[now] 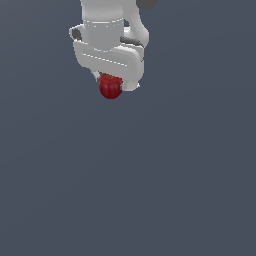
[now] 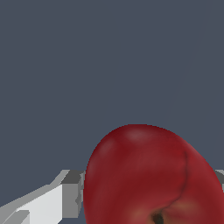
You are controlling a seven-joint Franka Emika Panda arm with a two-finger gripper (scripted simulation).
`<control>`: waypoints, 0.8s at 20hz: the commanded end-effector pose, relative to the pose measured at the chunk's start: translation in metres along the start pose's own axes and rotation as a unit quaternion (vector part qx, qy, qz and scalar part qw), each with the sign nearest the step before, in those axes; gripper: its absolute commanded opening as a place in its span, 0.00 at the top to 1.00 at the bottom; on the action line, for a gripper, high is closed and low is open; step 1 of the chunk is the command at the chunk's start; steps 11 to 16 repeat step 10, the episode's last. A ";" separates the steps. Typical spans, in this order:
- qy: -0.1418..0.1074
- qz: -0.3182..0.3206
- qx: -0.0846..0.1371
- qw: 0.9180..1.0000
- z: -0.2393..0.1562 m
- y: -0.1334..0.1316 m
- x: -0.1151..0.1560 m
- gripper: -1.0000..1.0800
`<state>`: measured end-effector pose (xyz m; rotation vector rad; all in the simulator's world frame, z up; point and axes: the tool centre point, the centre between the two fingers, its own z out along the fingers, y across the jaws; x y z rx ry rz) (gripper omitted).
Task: Pick up the object and move it to a goal position.
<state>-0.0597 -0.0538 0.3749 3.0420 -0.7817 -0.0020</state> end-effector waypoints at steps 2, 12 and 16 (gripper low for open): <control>0.001 0.000 0.000 1.000 -0.012 -0.001 -0.001 1.00; 0.001 0.000 0.000 1.000 -0.012 -0.001 0.000 1.00; 0.001 0.000 0.000 1.000 -0.012 -0.001 0.000 1.00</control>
